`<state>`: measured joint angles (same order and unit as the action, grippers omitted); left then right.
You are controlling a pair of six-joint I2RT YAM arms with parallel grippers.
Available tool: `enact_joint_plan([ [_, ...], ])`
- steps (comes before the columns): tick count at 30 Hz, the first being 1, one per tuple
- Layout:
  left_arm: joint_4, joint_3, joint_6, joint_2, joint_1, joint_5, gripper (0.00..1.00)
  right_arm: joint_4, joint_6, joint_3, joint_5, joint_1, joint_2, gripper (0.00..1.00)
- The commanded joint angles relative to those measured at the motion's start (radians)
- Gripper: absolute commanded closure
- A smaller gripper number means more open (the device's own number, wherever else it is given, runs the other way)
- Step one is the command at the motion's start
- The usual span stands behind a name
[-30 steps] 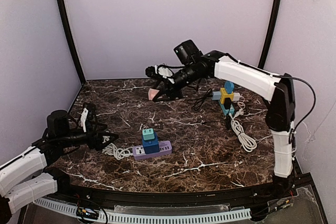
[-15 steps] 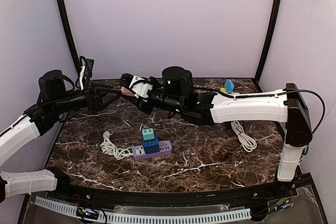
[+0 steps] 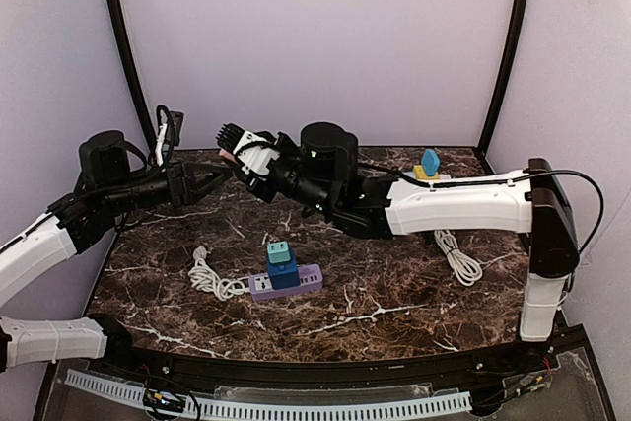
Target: Insert the plug
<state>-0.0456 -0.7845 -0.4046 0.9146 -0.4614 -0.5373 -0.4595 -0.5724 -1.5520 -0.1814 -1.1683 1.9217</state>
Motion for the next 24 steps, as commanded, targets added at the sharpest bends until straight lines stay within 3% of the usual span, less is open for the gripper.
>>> enact_joint_plan([
  [1,-0.021,-0.016,-0.004,-0.009,0.002,0.023,0.52,-0.055,-0.039,-0.023,0.032,-0.04,0.028,1.0],
  [8,-0.037,-0.036,-0.023,-0.021,0.084,0.002,0.51,-0.062,-0.045,0.001,0.024,-0.04,0.013,1.0],
  [20,-0.059,-0.106,0.002,0.04,0.068,-0.059,0.34,-0.052,-0.035,-0.019,0.037,-0.039,0.022,1.0],
  [23,-0.007,-0.139,0.039,0.063,0.049,-0.044,0.42,-0.054,-0.033,-0.025,0.04,-0.039,0.023,1.0],
  [24,0.009,-0.141,0.051,0.068,0.047,-0.039,0.51,-0.058,-0.031,-0.023,0.04,-0.04,0.02,1.0],
])
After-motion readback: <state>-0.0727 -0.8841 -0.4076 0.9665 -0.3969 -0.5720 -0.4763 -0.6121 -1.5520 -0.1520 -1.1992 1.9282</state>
